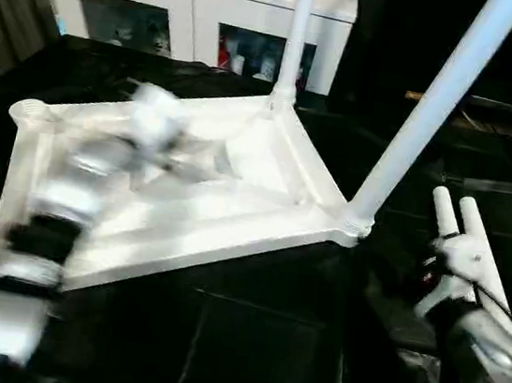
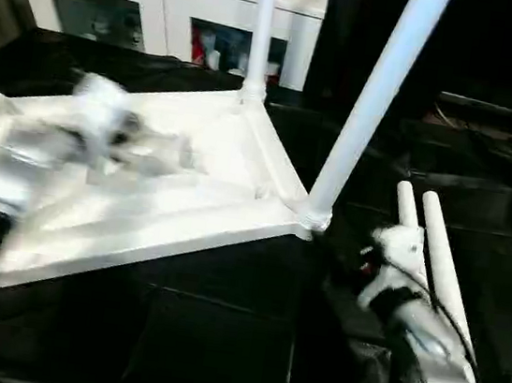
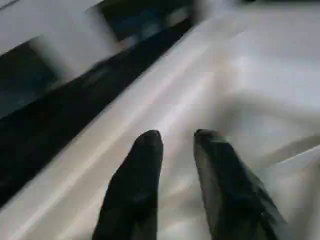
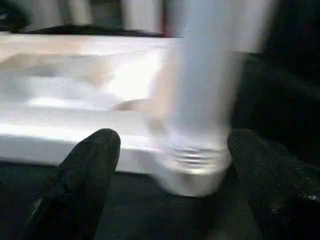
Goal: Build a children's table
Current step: Rotate table base
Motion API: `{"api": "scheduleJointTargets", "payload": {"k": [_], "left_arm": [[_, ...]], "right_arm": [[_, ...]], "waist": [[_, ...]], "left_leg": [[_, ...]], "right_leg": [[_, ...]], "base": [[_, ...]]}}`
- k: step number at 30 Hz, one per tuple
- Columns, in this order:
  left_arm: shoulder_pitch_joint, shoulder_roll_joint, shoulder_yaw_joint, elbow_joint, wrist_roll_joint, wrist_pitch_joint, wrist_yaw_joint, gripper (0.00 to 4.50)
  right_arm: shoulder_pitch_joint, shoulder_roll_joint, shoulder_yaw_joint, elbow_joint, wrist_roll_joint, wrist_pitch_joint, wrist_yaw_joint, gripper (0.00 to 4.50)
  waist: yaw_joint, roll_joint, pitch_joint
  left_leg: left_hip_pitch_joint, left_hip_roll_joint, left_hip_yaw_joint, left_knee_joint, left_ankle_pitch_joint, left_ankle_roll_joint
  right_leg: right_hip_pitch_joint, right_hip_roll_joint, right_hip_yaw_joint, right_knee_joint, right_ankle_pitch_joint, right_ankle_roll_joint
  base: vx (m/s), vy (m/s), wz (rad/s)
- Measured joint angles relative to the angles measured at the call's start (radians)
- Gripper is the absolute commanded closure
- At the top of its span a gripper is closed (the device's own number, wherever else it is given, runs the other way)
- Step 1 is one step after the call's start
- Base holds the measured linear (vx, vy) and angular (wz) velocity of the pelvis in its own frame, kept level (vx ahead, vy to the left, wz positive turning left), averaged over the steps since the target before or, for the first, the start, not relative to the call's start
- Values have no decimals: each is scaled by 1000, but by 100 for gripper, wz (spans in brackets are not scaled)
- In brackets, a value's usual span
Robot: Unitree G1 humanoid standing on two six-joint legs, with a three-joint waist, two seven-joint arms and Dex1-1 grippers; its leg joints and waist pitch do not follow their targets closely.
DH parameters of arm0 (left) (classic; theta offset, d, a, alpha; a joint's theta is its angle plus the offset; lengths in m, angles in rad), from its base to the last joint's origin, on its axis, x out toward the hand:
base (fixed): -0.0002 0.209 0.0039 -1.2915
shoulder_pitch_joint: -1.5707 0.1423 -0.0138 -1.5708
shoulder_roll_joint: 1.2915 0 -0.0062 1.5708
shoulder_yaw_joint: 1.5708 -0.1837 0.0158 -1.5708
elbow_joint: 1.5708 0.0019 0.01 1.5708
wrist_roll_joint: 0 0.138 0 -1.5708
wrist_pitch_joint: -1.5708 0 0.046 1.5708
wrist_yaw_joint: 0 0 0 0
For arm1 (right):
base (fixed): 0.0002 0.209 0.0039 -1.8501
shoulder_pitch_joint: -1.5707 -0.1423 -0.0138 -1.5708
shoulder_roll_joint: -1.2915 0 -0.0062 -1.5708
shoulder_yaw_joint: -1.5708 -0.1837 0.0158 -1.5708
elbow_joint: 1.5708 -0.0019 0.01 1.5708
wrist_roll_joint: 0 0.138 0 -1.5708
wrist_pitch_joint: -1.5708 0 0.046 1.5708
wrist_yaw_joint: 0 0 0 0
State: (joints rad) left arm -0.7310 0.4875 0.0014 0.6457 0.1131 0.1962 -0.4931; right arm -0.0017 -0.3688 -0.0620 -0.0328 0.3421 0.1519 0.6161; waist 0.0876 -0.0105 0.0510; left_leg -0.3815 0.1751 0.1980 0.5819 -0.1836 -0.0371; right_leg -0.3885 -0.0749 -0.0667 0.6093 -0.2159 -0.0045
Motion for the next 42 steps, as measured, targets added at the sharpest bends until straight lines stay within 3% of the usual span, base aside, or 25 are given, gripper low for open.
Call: {"api": "scheduleJointTargets", "payload": {"k": [3,6,7,11,12,16,18,21,22,29,33,36,42], "left_arm": [[1,61,-8,7,32,24,3,229],[1,117,-44,55,63,25,-6,226],[1,124,-53,68,71,26,-8,264],[14,144,-86,131,108,23,-30,254],[20,143,-100,147,119,22,-48,291],[27,139,-147,193,144,3,-86,302],[41,141,-170,203,151,-10,-117,340],[51,152,-189,199,159,-22,-166,347],[52,154,-196,194,160,-23,-179,375],[104,155,-200,72,93,-18,-368,423],[172,158,-226,-71,23,-27,-530,447],[233,168,-245,-192,-39,-22,-641,450],[266,116,-323,-336,-95,20,-752,450]], "right_arm": [[-10,7,63,5,-37,8,1,70],[-45,38,105,56,-103,42,-45,70],[-46,43,111,67,-110,50,-53,87],[-70,62,114,98,-119,94,-96,110],[-80,61,122,99,-123,104,-103,139],[-93,64,151,115,-152,119,-112,158],[-98,71,152,147,-171,122,-125,183],[-126,82,162,196,-199,123,-150,201],[-131,84,166,202,-201,123,-154,219],[-246,146,179,360,-234,98,-202,273],[-310,165,188,436,-242,69,-194,309],[-317,148,187,451,-256,54,-191,330],[-338,129,185,490,-270,31,-168,376]], "waist": [[8,0,0],[8,0,1],[9,0,1],[8,-1,1],[9,-1,1],[9,-2,1],[8,-1,2],[4,1,1],[4,2,0],[5,3,0],[2,2,0],[4,1,1],[2,0,1]], "left_leg": [[-3,0,0,4,-1,1],[-3,0,0,6,0,0],[-3,0,0,6,0,0],[-2,0,0,6,0,0],[-2,0,0,6,0,-1],[-2,0,0,6,0,-1],[-2,0,0,6,0,-1],[-2,0,0,6,0,-1],[-1,0,0,6,0,-1],[0,0,0,7,1,-2],[0,0,0,8,1,-2],[-1,0,1,8,1,-1],[-1,0,1,8,1,-1]], "right_leg": [[0,-1,0,1,0,0],[1,-1,0,1,2,0],[1,-1,1,1,2,0],[2,-1,1,2,2,0],[2,-1,1,2,2,0],[2,-1,1,2,2,0],[2,-1,1,2,2,0],[2,-1,1,2,2,0],[2,-1,1,3,2,0],[2,-2,1,6,3,-1],[2,-2,2,6,3,-1],[2,-2,2,6,3,-1],[1,-2,2,7,3,-1]], "base": [[0,0,0],[0,0,0],[0,0,0],[0,0,0],[0,0,0],[0,0,0],[0,0,0],[0,0,0],[0,0,0],[0,0,0],[0,0,0],[0,0,0],[0,0,0]]}}
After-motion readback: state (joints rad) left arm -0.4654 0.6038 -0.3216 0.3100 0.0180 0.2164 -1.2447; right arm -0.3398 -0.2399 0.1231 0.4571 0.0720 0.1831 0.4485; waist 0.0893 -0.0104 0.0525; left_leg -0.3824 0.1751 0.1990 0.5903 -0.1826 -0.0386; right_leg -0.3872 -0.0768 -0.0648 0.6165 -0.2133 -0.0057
